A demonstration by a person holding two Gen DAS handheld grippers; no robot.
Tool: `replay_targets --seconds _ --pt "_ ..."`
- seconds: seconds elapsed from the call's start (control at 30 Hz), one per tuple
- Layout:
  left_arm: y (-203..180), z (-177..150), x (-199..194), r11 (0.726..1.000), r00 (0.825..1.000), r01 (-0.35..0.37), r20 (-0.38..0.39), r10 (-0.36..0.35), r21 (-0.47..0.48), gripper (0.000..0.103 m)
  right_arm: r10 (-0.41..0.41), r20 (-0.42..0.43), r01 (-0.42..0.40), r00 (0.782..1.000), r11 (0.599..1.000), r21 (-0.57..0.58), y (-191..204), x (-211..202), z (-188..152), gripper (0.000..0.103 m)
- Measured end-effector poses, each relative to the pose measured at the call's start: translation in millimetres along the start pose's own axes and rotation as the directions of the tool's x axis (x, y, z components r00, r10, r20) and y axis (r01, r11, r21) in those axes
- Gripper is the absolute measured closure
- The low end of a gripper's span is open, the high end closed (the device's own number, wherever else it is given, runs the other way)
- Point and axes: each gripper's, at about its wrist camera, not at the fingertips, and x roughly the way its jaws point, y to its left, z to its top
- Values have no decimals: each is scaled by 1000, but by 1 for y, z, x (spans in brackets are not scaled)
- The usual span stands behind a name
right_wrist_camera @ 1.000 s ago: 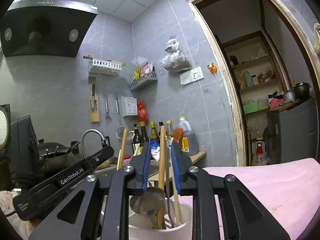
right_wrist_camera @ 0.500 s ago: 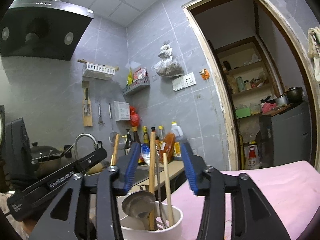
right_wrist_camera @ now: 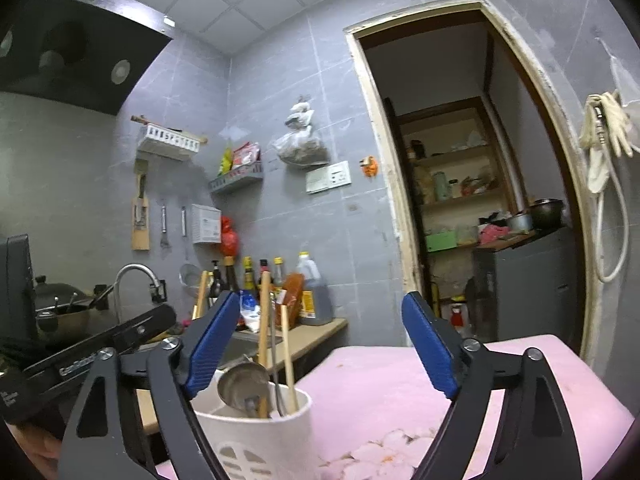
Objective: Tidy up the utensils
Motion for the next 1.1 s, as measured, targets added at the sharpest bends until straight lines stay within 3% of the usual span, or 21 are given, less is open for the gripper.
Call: replay_targets --seconds 0.13,0.27,0.63,0.9,1.1 --pt "1 -7 -7 1000 998 28 -62 -29 -13 13 -30 -10 30 999 1000 4 -4 -14 1 11" --pt "-7 -11 -23 999 998 48 -44 -47 24 8 -49 -11 49 999 999 -5 -6 -32 2 1" --pt "-20 -17 -52 992 988 98 -128 -88 77 4 -130 -48 130 990 991 -15 -9 -81 10 0" --pt "-26 -25 -68 989 984 63 -171 -40 132 4 -215 -127 213 968 977 -28 -14 -115 10 0" --pt "-24 -34 -84 989 986 14 -165 11 148 4 -309 -170 297 936 950 -92 -10 -139 6 0"
